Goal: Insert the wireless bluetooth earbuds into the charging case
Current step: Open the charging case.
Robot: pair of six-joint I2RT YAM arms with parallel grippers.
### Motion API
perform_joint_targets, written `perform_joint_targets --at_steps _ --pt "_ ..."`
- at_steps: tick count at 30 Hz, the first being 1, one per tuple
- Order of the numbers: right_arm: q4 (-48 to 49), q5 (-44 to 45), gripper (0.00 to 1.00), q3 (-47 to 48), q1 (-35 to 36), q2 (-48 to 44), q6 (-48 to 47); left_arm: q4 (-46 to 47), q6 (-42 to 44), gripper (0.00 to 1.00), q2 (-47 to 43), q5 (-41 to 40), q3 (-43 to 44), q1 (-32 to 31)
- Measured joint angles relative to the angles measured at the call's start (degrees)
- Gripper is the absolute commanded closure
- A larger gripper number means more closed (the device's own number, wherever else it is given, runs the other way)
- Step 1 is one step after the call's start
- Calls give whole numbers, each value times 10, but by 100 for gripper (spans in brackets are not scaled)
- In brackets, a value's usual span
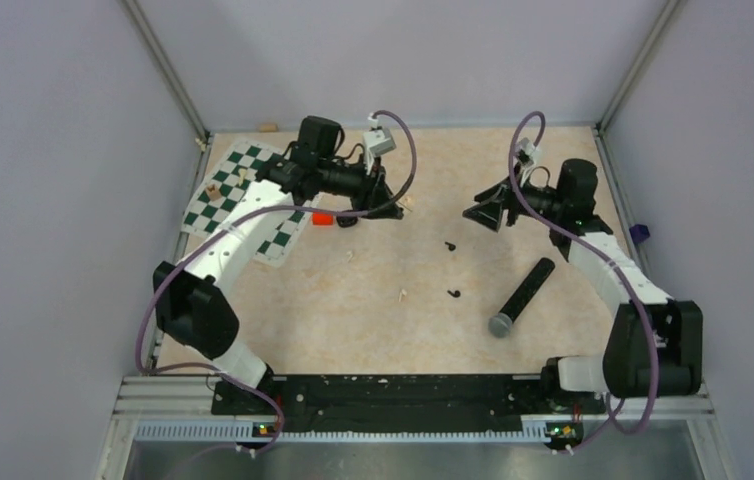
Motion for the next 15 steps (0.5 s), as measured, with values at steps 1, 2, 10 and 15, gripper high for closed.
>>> perform_joint_targets --at_steps 1,2,10,15 --pt "-6 6 38 3 0 17 1 0 3 100 -8 0 -4 10" --pt "-12 13 41 10 0 40 2 -1 7 100 -21 1 -14 22" --pt "-148 49 56 109 11 229 -15 6 38 100 -99 -11 -139 50" --pt "-213 114 55 127 45 263 -53 30 37 100 -123 -35 -203 58"
